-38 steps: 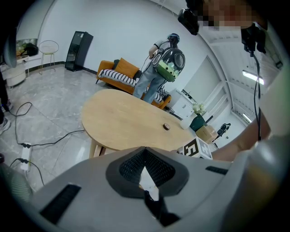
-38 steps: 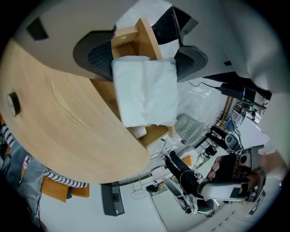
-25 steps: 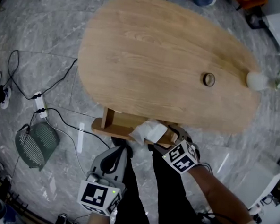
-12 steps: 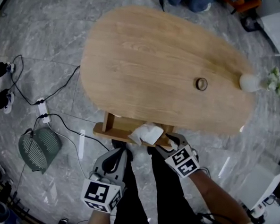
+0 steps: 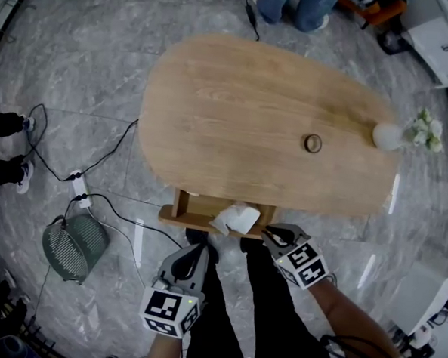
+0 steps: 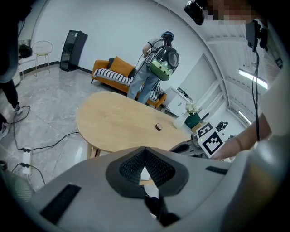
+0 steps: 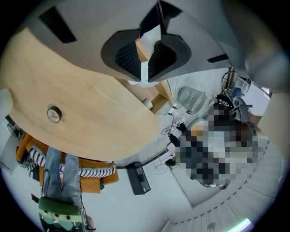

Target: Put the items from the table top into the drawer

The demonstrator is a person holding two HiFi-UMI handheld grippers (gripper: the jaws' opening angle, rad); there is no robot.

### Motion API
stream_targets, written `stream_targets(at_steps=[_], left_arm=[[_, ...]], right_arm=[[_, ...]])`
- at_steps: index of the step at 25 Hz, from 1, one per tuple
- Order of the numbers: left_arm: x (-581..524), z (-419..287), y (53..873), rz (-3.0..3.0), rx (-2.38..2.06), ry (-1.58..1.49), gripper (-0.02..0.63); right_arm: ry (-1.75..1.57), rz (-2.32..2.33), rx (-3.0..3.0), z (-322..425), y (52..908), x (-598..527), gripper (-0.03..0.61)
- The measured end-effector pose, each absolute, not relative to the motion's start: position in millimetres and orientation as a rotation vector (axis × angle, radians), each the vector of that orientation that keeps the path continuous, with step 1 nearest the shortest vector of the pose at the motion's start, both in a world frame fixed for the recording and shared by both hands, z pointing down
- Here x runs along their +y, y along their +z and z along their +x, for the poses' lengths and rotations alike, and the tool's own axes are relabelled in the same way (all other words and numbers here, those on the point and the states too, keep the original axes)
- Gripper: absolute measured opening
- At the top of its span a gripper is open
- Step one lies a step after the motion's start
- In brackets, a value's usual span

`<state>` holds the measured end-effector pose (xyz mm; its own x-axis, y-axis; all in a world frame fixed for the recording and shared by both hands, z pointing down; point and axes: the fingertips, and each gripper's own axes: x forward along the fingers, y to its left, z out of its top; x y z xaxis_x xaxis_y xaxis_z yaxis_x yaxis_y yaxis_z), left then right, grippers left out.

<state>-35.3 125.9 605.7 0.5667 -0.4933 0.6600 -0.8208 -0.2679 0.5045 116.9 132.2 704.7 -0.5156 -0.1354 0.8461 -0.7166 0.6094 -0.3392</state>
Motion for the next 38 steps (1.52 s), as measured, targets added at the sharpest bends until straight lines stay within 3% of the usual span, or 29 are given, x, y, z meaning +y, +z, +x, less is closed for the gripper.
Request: stream_targets(at_steps=[20,38], left_arm=[[118.9,-23.8,569.0,2.002,-1.031,0.478,0.000],[110.9,-17.8,574.0,1.977,-1.043,0.477,0.000]], right_arm=[[1.108,0.819,-2.109,115.4,641.3,126.3,0.048],[1.134,0.834,-2.121,124.9,644.8,125.2,0.048]])
